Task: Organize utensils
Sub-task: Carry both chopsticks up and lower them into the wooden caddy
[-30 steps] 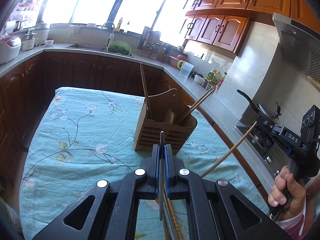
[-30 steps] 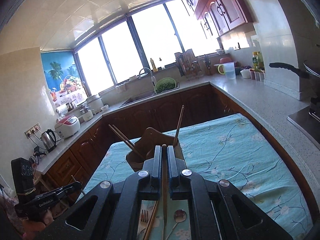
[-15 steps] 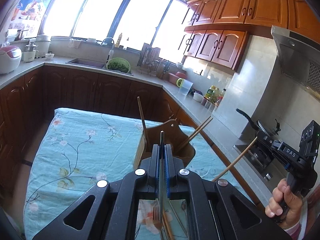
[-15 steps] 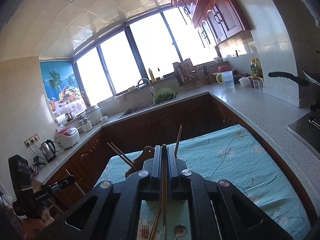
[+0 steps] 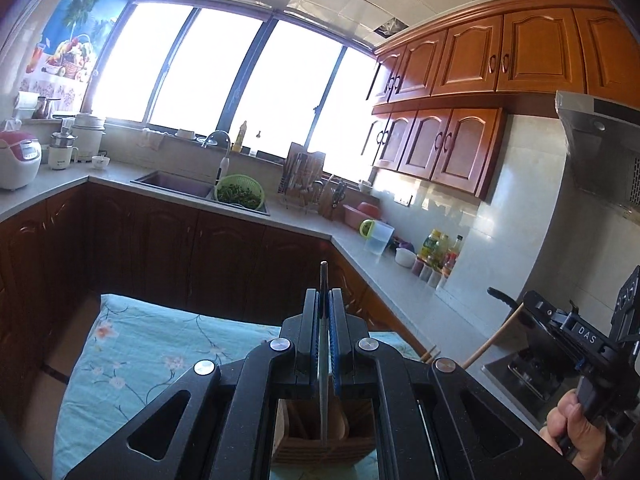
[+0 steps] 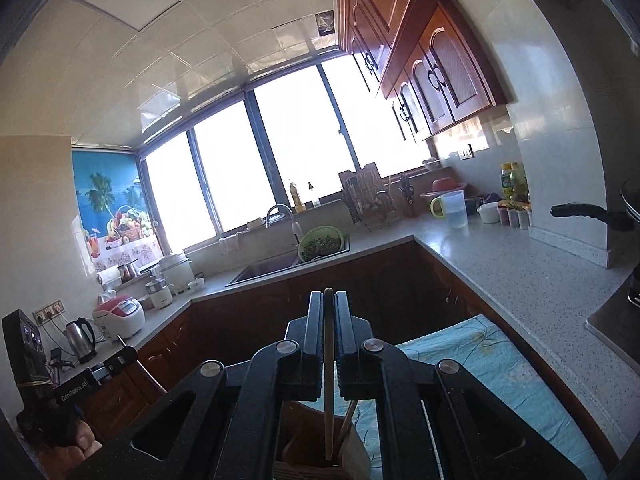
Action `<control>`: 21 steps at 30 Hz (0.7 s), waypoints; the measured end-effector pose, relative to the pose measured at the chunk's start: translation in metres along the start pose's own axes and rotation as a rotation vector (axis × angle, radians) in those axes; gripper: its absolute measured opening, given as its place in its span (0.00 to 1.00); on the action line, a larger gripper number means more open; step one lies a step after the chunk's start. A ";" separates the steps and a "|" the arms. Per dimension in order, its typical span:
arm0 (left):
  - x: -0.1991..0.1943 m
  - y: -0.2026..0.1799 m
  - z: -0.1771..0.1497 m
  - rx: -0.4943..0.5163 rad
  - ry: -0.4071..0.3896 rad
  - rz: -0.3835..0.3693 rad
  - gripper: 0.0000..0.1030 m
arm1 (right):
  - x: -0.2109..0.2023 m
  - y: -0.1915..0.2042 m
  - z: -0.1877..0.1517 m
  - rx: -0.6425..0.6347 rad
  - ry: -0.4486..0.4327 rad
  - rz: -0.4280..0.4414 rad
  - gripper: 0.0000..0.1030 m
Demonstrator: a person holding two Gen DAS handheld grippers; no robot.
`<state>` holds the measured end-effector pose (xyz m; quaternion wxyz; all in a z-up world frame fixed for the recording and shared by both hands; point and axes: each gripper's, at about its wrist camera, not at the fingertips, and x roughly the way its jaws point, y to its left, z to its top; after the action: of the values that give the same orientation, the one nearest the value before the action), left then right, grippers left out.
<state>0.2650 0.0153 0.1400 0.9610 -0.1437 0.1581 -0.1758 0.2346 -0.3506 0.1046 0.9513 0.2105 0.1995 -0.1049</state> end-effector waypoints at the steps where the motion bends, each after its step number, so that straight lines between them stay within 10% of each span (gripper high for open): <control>1: 0.008 0.000 -0.004 0.000 -0.002 0.007 0.02 | 0.005 0.000 -0.002 -0.008 0.001 -0.006 0.05; 21: 0.111 0.002 -0.079 -0.018 0.106 0.095 0.04 | 0.062 -0.016 -0.083 -0.001 0.164 -0.039 0.05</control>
<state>0.3361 -0.0426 0.0395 0.9572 -0.1350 0.2172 -0.1357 0.2583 -0.3350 0.0031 0.9296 0.2139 0.2809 -0.1058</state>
